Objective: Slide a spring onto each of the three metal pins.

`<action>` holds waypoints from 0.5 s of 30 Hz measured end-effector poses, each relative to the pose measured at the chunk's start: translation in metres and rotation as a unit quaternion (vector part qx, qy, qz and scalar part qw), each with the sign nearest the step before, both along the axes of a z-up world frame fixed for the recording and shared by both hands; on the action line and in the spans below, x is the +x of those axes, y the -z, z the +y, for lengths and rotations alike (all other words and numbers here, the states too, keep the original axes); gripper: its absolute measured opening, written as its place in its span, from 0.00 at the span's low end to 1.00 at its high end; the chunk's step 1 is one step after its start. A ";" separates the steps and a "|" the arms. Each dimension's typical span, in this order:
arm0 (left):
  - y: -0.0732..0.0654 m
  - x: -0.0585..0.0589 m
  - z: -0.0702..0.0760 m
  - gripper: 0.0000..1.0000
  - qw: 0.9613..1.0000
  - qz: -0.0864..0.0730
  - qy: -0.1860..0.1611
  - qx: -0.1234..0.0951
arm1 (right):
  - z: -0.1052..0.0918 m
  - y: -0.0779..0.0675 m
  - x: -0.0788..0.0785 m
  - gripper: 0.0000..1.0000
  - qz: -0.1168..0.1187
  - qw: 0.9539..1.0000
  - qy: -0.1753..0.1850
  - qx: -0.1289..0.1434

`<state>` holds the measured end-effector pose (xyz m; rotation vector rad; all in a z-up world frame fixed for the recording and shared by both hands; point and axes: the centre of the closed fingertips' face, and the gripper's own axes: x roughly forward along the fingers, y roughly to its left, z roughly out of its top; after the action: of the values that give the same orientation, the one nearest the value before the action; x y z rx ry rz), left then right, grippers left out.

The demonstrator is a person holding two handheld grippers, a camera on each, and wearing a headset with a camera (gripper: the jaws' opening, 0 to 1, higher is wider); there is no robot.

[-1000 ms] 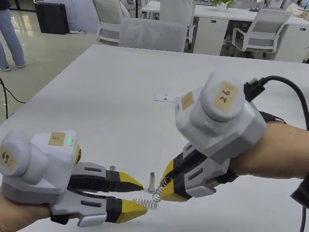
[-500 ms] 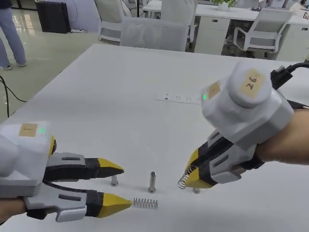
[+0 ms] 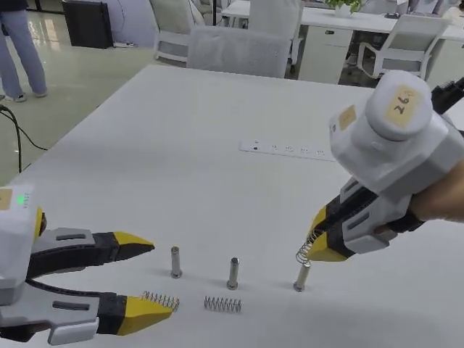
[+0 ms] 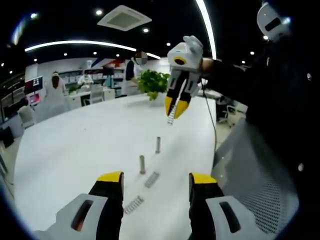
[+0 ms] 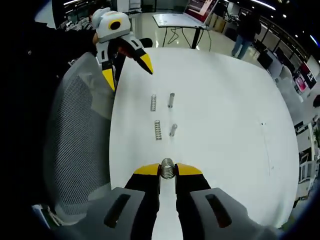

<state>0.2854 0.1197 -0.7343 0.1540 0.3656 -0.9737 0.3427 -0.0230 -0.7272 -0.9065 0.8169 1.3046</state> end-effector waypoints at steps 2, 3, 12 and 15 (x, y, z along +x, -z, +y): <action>0.000 0.000 0.000 0.48 1.000 0.001 -0.004 -0.003 | -0.002 0.001 0.003 0.08 -0.001 1.000 0.002 -0.006; 0.000 -0.001 0.000 0.49 1.000 0.001 -0.006 -0.003 | -0.003 0.002 0.005 0.08 -0.002 1.000 0.003 -0.009; 0.005 -0.001 -0.003 0.51 1.000 0.004 -0.016 -0.006 | -0.008 0.018 0.021 0.08 0.004 0.999 0.006 -0.042; 0.006 -0.001 -0.004 0.52 1.000 0.004 -0.019 -0.008 | -0.010 0.027 0.025 0.08 0.003 0.998 0.003 -0.058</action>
<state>0.2848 0.1161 -0.7405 0.1277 0.3672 -0.9409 0.3673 -0.0328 -0.7539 -0.9907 0.9072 1.2653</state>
